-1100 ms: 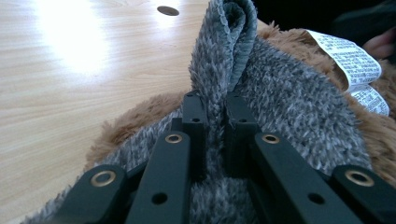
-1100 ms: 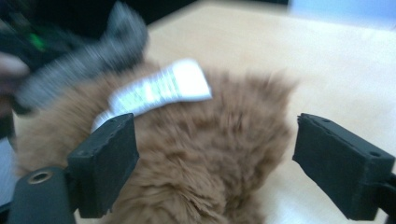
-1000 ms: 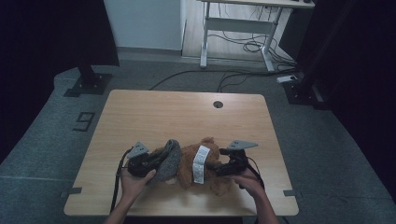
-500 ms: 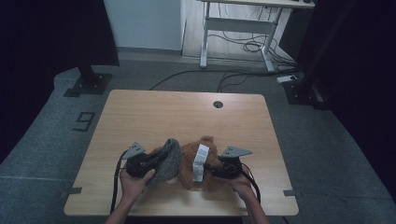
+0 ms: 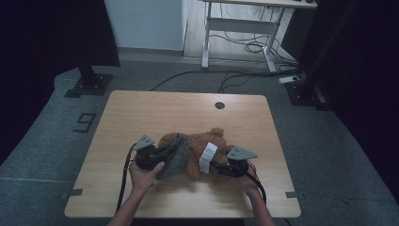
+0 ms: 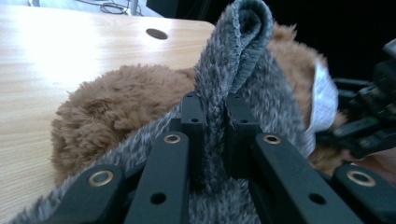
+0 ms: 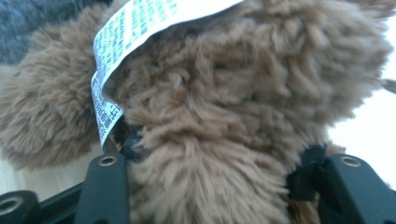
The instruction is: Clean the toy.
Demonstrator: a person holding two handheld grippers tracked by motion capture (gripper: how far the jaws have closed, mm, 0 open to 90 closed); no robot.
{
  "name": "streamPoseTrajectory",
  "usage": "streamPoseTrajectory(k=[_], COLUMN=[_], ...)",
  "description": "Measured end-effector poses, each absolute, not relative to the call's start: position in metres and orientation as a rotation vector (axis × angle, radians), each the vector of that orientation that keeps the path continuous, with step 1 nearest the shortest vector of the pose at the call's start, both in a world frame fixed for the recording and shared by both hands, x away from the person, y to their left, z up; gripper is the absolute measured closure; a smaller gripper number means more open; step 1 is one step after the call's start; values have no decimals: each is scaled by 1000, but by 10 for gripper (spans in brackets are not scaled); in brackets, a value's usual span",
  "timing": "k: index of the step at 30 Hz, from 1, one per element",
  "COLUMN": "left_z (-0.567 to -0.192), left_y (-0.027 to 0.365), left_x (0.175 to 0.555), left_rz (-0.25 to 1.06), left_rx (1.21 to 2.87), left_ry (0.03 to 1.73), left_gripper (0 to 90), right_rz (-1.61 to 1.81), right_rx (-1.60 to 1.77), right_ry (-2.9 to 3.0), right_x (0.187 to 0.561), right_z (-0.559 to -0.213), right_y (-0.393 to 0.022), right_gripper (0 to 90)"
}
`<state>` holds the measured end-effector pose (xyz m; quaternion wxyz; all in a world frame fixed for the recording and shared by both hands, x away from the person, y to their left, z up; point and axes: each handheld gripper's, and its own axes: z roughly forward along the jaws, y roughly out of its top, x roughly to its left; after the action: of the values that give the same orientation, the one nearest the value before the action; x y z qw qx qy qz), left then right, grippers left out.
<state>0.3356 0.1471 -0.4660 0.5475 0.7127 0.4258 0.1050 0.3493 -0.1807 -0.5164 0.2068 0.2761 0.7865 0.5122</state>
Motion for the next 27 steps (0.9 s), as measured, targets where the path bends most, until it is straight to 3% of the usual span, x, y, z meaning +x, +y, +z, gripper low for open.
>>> streamPoseTrajectory(k=[5,10,17,22,27], left_z=[-441,-423,-443,-458,-454], left_y=[125,78,11,21,47], left_x=[335,345,353,354,355], left_rz=[282,263,275,253,317], left_rx=[1730,1787,1910,1880,1870], left_ry=[927,854,815,850,908], left_gripper=[798,794,794,801,802], right_rz=[1381,1411,1441,1439,1447], right_rx=[758,791,825,848,860], right_ry=[2223,2210,2194,2223,2227], right_x=[343,342,341,342,341], right_z=[-524,-530,-534,-542,-541], right_y=[-185,-189,-189,-193,-194], right_gripper=[398,391,377,380,383])
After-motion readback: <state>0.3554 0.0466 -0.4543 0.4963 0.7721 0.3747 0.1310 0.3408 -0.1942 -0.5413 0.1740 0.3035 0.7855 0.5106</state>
